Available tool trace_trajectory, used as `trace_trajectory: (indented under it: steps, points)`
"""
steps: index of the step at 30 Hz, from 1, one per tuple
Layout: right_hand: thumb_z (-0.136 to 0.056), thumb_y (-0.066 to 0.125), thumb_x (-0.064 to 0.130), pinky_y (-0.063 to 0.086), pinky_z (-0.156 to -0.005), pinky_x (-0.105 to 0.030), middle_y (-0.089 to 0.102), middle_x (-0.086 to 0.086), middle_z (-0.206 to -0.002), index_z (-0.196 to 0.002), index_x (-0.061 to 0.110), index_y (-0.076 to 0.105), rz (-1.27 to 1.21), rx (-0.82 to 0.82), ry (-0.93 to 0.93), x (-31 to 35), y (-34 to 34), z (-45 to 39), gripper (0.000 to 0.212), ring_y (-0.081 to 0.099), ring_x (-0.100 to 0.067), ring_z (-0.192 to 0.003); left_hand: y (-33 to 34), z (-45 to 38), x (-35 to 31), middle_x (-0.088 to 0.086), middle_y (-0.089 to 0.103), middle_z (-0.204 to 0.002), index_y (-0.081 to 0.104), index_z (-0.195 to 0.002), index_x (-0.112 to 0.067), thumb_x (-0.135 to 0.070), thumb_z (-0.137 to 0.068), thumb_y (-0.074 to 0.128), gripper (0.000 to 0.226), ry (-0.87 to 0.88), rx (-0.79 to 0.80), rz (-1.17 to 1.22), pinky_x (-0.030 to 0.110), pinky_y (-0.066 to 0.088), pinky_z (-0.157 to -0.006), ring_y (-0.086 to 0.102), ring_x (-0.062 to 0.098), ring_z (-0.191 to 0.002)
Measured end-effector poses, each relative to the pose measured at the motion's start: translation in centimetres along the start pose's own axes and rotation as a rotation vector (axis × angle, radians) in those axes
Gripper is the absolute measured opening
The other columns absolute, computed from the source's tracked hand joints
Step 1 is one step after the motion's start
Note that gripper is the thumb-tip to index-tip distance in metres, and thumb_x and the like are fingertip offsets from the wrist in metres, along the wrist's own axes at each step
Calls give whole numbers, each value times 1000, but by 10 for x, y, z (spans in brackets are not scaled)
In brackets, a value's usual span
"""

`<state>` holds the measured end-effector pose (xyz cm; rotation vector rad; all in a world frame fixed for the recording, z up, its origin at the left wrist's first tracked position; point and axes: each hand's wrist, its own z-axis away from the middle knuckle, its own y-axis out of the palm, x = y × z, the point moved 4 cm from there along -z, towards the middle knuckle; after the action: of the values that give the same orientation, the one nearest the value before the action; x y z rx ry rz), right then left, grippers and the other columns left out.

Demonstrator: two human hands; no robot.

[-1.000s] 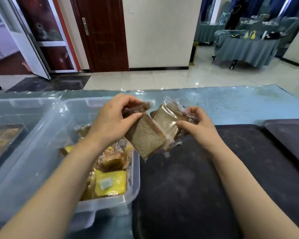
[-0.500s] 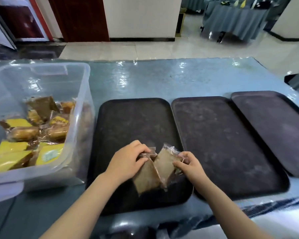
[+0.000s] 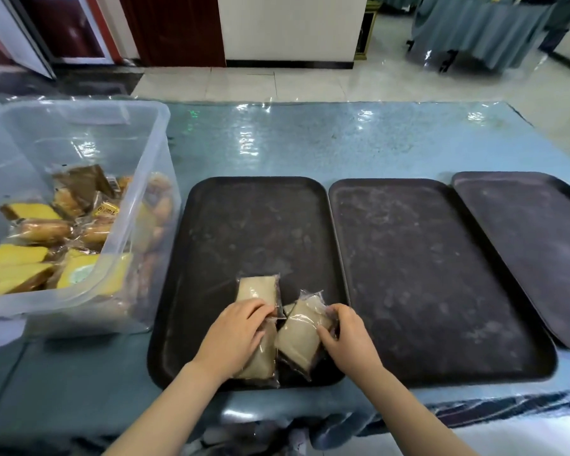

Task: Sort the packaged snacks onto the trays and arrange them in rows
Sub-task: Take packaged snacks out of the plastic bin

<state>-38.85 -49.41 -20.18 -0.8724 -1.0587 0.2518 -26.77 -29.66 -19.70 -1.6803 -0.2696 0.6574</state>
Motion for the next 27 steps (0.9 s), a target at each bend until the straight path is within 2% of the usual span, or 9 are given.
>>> trace_trajectory:
  steps: [4, 9, 11, 14, 17, 19, 22, 25, 27]
  points:
    - [-90, 62, 40, 36, -109, -30, 49, 4, -134, -138, 16, 42, 159, -39, -79, 2, -1, 1, 57, 42, -13, -127, 17, 11, 1, -4, 55, -131, 55, -132, -21, -25, -83, 66, 50, -43, 32, -43, 31, 36, -110, 53, 15, -121]
    - [-94, 53, 45, 20, -120, -32, 32, -1, -153, -148, 15, 31, 220, -26, -91, 15, -11, -3, 65, 22, -15, -143, 5, 1, 5, -8, 52, -135, 53, -135, -26, -40, -92, 37, 48, -65, 62, -23, 34, 28, -115, 46, 15, -130]
    - [-95, 50, 47, 16, -121, -33, 27, -1, -155, -149, 16, 29, 229, -29, -104, 26, -18, -6, 65, 17, -15, -145, -9, -6, 6, -8, 54, -135, 55, -133, -26, -42, -89, 33, 52, -76, 30, 2, 33, 22, -115, 46, 15, -130]
    - [-96, 49, 46, 14, -121, -32, 26, 0, -156, -149, 16, 28, 244, -28, -140, 50, -28, -13, 65, 14, -14, -145, -37, -16, 10, -6, 53, -138, 54, -135, -24, -41, -88, 33, 54, -57, -17, 15, 32, 19, -115, 44, 17, -133]
    - [-96, 50, 42, 14, -120, -32, 29, -1, -155, -149, 16, 30, 242, -61, -187, 86, -38, -21, 62, 15, -15, -145, -78, -28, 15, -5, 53, -139, 55, -134, -23, -36, -91, 39, 48, -24, -71, 32, 34, 24, -116, 44, 18, -134]
    - [-96, 52, 41, 16, -119, -32, 30, -1, -154, -147, 16, 32, 234, -89, -231, 116, -45, -26, 60, 16, -15, -145, -112, -36, 19, -8, 52, -139, 54, -135, -25, -32, -93, 49, 42, -15, -78, 125, 32, 28, -116, 42, 12, -133]
    - [-96, 53, 40, 19, -119, -33, 32, -2, -153, -146, 16, 35, 226, -134, -307, 166, -53, -33, 58, 19, -15, -144, -166, -44, 28, -13, 47, -141, 49, -137, -31, -35, -95, 52, 43, 21, -121, 191, 31, 28, -115, 37, 4, -134]
    - [-95, 54, 39, 20, -119, -34, 33, -3, -152, -144, 15, 37, 243, -179, -390, 221, -57, -41, 57, 22, -17, -143, -218, -47, 55, -13, 48, -141, 50, -136, -30, -33, -95, 52, 41, 46, -185, 159, 27, 27, -114, 37, 5, -133]
    - [-95, 55, 38, 21, -118, -34, 36, -3, -150, -143, 15, 39, 236, -198, -434, 257, -56, -46, 55, 24, -17, -142, -242, -46, 86, -11, 51, -138, 52, -133, -28, -32, -96, 52, 38, 47, -185, 130, 30, 31, -114, 41, 7, -130]
